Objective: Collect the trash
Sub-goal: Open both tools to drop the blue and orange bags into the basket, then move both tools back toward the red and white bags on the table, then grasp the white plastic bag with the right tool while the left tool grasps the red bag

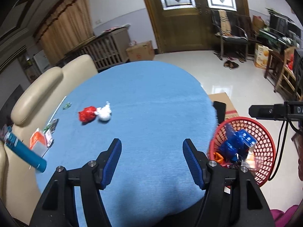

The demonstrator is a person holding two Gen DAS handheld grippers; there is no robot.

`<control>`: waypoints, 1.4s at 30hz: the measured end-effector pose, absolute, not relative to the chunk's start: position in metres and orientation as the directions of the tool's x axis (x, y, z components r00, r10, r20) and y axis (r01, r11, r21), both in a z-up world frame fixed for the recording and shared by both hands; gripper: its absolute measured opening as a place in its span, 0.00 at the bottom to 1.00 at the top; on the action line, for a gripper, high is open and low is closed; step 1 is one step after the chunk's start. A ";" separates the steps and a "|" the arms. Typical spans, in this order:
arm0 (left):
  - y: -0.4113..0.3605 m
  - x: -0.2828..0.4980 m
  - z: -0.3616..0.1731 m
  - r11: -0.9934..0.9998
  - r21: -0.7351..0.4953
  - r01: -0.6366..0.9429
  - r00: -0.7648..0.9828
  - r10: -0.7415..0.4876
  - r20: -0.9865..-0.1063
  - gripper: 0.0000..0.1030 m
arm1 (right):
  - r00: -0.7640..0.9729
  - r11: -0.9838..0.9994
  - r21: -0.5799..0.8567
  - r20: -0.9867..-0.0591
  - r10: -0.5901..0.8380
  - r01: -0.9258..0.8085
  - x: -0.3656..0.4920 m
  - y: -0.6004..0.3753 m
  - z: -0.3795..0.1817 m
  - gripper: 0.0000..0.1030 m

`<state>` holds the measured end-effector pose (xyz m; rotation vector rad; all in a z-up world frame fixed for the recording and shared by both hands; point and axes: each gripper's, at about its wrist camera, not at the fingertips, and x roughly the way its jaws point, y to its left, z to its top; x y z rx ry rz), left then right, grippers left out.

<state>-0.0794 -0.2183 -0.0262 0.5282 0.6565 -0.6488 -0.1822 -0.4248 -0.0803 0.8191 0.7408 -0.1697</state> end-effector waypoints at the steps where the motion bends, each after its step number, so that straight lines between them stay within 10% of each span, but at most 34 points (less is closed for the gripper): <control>1: -0.215 -0.078 -0.025 0.689 0.240 0.684 0.618 -0.372 -0.692 0.66 | 0.742 0.687 0.604 -0.656 0.141 0.404 -0.179 -0.421 -0.079 0.58; 42: -0.049 0.089 -0.091 0.935 0.162 0.316 0.606 -0.068 -0.793 0.67 | 0.694 0.802 0.562 -0.660 0.287 0.203 0.061 -0.329 -0.090 0.58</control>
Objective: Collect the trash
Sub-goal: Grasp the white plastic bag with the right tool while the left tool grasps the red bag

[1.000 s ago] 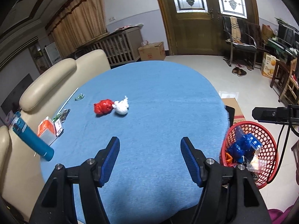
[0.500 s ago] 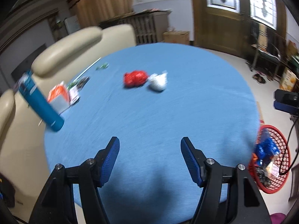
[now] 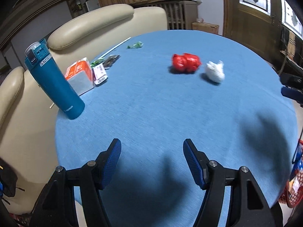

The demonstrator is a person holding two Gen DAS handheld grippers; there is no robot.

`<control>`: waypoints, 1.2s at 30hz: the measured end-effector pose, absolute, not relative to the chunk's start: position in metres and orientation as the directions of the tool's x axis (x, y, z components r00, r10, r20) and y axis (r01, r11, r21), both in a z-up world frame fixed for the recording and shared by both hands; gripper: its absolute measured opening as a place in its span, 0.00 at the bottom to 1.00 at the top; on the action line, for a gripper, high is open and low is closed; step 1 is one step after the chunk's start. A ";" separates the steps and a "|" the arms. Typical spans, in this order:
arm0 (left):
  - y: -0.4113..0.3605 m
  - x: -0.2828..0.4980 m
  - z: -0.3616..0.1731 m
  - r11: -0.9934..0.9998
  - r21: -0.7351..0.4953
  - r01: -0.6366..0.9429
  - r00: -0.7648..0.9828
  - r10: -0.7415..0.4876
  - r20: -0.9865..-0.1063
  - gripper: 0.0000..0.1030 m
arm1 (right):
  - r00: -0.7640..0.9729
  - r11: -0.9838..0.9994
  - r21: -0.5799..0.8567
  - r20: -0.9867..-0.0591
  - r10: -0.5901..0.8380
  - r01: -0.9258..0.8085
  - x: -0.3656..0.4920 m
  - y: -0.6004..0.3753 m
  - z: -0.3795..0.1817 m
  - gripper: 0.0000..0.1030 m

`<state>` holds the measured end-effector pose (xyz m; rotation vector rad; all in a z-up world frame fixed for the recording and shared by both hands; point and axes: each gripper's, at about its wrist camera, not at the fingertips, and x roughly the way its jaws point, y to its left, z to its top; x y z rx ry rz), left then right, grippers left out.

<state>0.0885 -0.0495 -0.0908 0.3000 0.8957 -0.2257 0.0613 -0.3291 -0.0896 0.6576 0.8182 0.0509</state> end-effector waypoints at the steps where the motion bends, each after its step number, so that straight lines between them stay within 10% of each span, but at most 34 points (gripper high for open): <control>1: -0.045 0.096 -0.091 0.939 0.161 0.305 0.606 -0.061 -0.793 0.67 | 0.692 0.803 0.561 -0.661 0.289 0.200 0.074 -0.327 -0.092 0.58; 15: -0.044 0.188 -0.079 0.945 0.138 0.295 0.606 -0.074 -0.792 0.67 | 0.556 0.827 0.488 -0.784 0.275 0.279 0.243 -0.305 -0.169 0.46; 36: -0.200 0.314 -0.131 0.706 -0.078 0.703 0.314 -0.407 -0.858 0.70 | 0.628 0.735 0.586 -0.724 0.285 0.342 0.170 -0.349 -0.153 0.38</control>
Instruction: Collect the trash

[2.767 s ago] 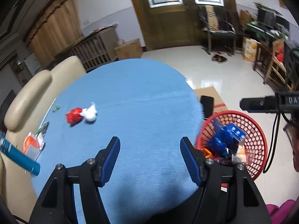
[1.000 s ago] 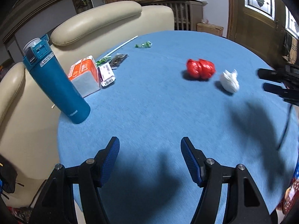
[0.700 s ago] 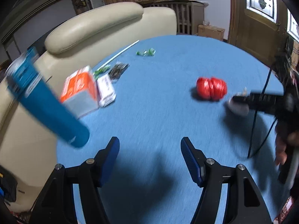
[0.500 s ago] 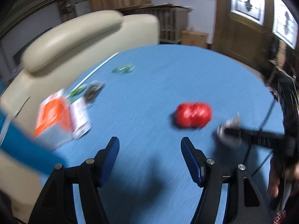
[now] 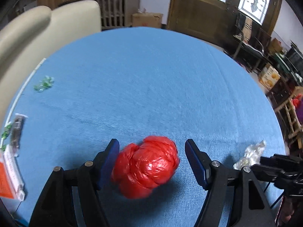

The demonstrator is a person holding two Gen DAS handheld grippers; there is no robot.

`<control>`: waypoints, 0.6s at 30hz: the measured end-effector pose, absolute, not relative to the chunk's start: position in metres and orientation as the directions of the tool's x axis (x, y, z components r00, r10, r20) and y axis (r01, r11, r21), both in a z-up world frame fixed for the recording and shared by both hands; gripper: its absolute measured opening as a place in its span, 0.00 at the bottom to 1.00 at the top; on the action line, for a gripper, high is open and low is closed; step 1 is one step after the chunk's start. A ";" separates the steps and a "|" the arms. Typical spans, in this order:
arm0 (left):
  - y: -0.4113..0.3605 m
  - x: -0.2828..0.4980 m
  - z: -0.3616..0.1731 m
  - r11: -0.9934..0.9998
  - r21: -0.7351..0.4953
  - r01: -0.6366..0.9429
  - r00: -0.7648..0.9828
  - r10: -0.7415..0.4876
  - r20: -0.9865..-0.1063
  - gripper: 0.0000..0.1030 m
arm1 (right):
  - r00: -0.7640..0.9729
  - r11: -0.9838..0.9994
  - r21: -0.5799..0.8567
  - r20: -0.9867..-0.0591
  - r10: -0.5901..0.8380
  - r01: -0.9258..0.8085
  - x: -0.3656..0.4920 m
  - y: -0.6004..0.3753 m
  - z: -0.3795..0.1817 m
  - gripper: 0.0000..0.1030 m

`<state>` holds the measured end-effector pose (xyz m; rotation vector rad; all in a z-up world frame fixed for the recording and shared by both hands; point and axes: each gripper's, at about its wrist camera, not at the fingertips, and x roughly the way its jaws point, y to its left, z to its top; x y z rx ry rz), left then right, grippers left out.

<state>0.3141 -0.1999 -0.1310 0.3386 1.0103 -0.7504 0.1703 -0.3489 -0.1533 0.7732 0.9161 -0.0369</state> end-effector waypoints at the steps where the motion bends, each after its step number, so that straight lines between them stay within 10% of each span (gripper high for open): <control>1: -0.200 0.314 -0.134 0.707 -0.065 0.704 0.327 -0.405 -0.854 0.70 | 0.637 0.742 0.577 -0.723 0.269 0.341 0.169 -0.347 -0.152 0.38; 9: -0.180 0.299 -0.128 0.725 -0.087 0.684 0.374 -0.450 -0.811 0.41 | 0.665 0.748 0.554 -0.718 0.206 0.366 0.130 -0.345 -0.142 0.38; 18: -0.135 0.219 -0.072 0.793 -0.060 0.607 0.478 -0.424 -0.769 0.39 | 0.729 0.790 0.548 -0.655 0.199 0.276 0.081 -0.331 -0.092 0.37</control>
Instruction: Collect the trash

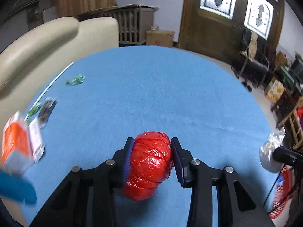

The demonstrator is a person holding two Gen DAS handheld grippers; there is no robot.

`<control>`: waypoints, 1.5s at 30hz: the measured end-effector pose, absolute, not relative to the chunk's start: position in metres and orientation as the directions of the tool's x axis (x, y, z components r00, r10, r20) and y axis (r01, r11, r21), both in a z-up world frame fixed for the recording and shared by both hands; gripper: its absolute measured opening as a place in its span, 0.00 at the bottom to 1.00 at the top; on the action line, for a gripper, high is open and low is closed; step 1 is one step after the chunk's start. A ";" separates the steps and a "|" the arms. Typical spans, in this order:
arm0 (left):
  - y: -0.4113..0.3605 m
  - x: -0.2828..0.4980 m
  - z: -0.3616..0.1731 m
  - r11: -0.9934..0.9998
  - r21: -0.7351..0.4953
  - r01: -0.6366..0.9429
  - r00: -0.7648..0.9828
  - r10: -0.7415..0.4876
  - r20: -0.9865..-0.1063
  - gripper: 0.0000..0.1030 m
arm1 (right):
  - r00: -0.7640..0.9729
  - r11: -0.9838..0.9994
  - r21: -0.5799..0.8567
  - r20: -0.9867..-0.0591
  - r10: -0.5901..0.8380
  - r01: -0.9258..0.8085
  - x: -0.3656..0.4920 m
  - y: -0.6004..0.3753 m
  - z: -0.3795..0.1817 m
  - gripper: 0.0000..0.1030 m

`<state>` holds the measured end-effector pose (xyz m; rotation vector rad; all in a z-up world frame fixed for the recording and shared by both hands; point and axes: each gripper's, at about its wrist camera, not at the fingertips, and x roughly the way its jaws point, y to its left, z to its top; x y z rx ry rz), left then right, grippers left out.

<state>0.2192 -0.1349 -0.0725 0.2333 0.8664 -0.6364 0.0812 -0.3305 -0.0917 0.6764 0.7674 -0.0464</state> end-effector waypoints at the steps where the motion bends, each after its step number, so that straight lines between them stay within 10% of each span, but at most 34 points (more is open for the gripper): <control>1: -0.131 0.209 -0.068 0.798 -0.062 0.600 0.488 -0.426 -0.762 0.39 | 0.743 0.795 0.546 -0.641 0.194 0.264 0.070 -0.330 -0.082 0.37; 25: -0.151 -0.034 0.011 0.701 -0.048 0.712 0.517 -0.569 -0.639 0.39 | 0.809 0.858 0.428 -0.588 0.024 0.285 -0.198 -0.369 0.000 0.37; 45: -0.225 -0.076 -0.025 0.506 -0.117 0.854 0.285 -0.645 -0.709 0.39 | 0.700 0.769 0.428 -0.713 -0.035 0.474 -0.208 -0.440 -0.038 0.38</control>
